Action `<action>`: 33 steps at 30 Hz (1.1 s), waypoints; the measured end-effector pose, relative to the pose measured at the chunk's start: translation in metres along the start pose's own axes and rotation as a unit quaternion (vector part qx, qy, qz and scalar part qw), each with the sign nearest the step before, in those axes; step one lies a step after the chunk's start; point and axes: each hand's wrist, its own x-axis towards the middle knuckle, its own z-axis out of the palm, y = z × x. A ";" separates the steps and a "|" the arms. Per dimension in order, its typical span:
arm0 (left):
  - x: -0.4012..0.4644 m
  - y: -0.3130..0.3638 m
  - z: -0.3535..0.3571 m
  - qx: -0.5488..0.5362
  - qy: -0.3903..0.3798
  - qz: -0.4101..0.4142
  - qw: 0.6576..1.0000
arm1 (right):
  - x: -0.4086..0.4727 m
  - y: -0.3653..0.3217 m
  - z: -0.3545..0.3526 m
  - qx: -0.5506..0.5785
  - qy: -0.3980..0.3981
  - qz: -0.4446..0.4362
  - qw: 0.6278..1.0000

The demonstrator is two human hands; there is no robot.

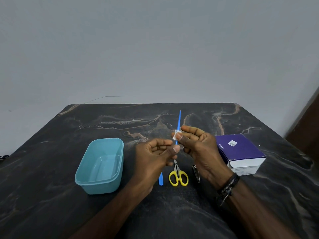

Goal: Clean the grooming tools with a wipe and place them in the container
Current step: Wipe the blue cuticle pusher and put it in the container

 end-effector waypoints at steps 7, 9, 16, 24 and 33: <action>0.002 -0.004 -0.002 0.031 -0.009 0.006 0.999 | -0.002 0.000 0.003 -0.007 -0.025 0.007 1.000; 0.002 -0.005 -0.002 0.043 -0.008 0.008 0.999 | -0.002 0.000 0.003 -0.013 -0.029 0.005 0.999; 0.002 -0.006 -0.003 0.069 -0.035 0.014 0.997 | 0.001 -0.002 -0.001 0.039 0.013 -0.031 0.999; 0.003 -0.007 -0.005 0.066 -0.016 0.016 0.998 | 0.004 0.003 -0.002 -0.031 -0.037 -0.001 0.999; 0.002 -0.005 -0.004 0.093 -0.028 0.012 0.995 | 0.006 0.000 -0.005 0.023 0.029 -0.042 0.998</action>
